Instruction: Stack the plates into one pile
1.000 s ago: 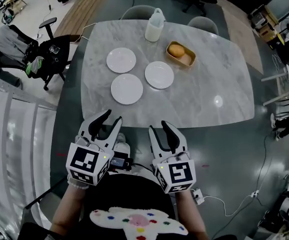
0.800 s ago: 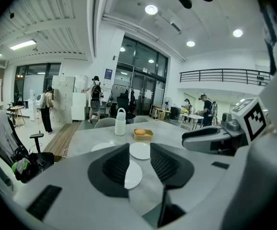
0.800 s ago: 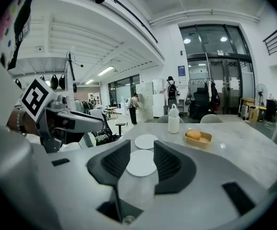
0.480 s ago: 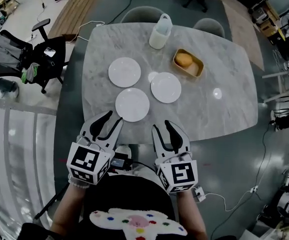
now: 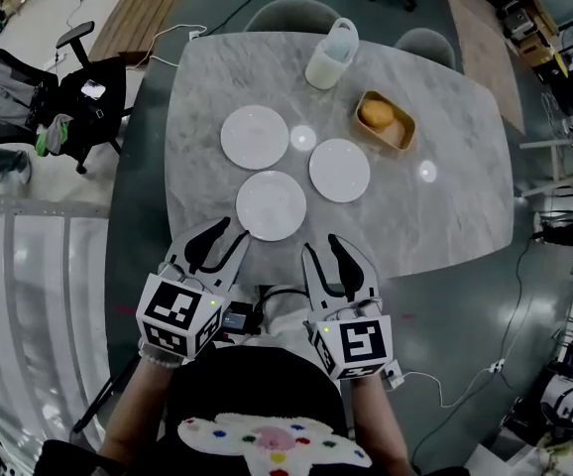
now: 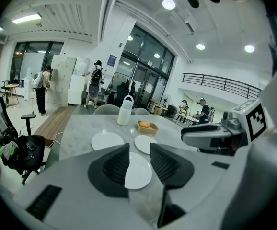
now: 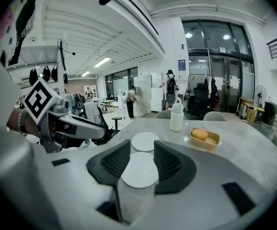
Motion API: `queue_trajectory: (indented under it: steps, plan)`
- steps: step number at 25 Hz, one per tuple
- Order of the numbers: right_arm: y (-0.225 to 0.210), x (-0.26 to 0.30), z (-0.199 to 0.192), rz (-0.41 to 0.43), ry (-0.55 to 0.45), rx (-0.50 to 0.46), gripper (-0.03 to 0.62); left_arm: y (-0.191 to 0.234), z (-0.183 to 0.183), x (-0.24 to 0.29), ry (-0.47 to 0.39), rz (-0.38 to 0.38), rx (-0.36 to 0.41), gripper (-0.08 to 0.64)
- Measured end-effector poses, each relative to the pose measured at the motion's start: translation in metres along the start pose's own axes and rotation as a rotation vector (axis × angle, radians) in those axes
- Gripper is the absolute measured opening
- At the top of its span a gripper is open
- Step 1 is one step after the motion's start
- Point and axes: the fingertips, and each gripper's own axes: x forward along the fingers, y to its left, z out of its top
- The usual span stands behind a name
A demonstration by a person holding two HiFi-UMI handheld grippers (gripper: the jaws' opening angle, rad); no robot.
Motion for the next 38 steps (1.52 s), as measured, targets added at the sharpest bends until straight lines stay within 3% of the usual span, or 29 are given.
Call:
queue_trajectory:
  steps: [11,27,38]
  plan:
    - [-0.004,0.018,-0.014,0.044,0.034,0.009,0.138,0.027,-0.035,0.021,0.061,0.04,-0.164,0.144]
    - [-0.005,0.039,-0.049,0.134,0.102,0.019,0.123,0.037,-0.107,0.064,0.217,0.056,-0.386,0.144]
    - [-0.014,0.04,-0.07,0.151,0.148,0.037,0.123,0.046,-0.141,0.084,0.264,0.084,-0.557,0.144]
